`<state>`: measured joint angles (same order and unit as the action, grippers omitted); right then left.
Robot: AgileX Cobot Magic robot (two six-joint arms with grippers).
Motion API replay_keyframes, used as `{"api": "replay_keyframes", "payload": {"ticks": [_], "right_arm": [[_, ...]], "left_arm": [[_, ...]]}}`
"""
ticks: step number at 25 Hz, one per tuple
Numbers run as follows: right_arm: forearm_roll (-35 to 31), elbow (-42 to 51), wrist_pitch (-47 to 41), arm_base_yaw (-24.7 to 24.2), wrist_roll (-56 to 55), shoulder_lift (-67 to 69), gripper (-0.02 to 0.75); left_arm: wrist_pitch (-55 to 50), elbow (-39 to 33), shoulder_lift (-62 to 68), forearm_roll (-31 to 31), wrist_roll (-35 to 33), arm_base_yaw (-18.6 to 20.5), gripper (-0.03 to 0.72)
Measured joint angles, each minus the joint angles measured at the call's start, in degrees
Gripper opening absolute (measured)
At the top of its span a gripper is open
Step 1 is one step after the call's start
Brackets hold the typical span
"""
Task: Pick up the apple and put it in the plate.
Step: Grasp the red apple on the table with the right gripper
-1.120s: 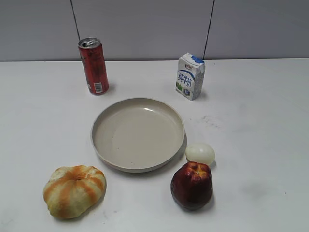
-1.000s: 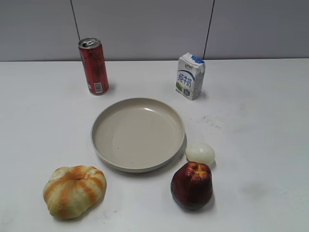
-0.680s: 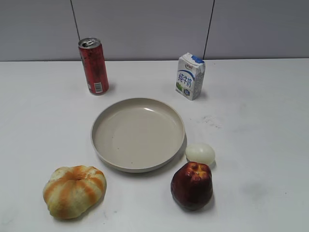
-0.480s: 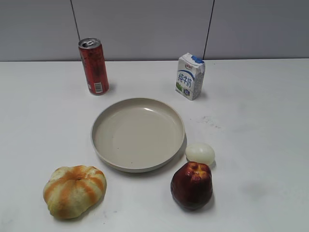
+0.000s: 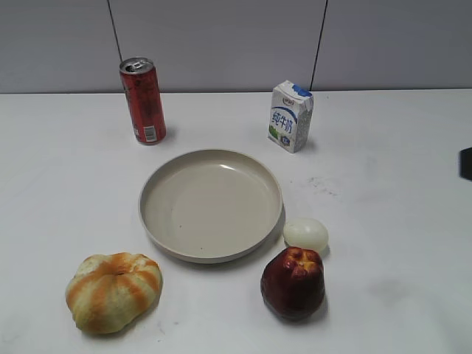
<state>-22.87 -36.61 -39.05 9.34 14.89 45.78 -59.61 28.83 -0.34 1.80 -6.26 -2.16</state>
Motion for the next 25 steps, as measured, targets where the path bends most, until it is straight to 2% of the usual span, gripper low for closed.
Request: {"api": "replay_keyframes", "payload": {"ticks": [6, 12, 19, 25], "right_arm": [[-0.66, -8.45, -7.13, 11.31, 0.52, 21.13, 0.625], [1.2, -13.55, -7.59, 20.93, -2.32, 37.78, 0.625], [2.3, -15.34, -4.59, 23.23, -4.0, 50.23, 0.624], [2.08, -15.4, -0.39, 23.26, -4.06, 53.63, 0.624]], "left_arm": [[0.0, 0.0, 0.0, 0.0, 0.0, 0.0, 0.585], [0.0, 0.0, 0.0, 0.0, 0.0, 0.0, 0.585], [0.0, 0.0, 0.0, 0.0, 0.0, 0.0, 0.585], [0.0, 0.0, 0.0, 0.0, 0.0, 0.0, 0.585]]}}
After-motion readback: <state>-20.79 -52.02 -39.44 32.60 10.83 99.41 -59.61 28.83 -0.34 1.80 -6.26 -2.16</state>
